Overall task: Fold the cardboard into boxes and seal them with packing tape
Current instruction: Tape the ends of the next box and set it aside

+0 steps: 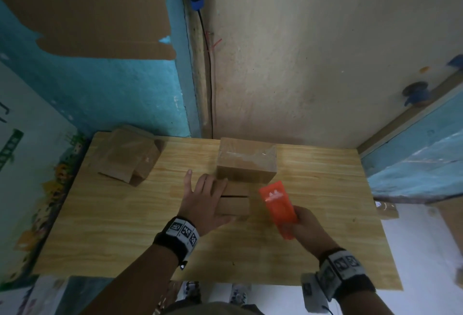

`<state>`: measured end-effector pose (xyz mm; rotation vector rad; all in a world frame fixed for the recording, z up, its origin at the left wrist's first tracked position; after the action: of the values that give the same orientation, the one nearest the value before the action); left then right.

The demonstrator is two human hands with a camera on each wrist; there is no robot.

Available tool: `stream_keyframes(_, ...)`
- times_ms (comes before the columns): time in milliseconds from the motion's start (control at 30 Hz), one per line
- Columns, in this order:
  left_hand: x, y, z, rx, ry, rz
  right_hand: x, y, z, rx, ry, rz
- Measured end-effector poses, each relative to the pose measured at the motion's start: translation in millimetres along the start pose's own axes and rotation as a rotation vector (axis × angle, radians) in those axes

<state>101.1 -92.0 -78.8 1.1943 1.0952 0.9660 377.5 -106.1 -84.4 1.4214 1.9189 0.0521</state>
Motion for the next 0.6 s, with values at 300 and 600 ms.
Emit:
stream_keyframes(300, 5, -11, 4, -0.365, -0.09, -0.055, -13, 24, -59, 0.377, -0.042, 0.015)
stream_keyframes(600, 7, -22, 8, -0.35, -0.101, -0.233, -16, 9, -87, 0.226, -0.159, 0.0)
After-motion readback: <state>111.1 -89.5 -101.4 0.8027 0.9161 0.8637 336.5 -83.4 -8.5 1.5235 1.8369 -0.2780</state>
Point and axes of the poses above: each hand's wrist, its own x-axis towards the middle knuckle, its own y-axis out of the back of the hand, z = x × y, the point moved 8 cm from there along x, towards the middle knuckle
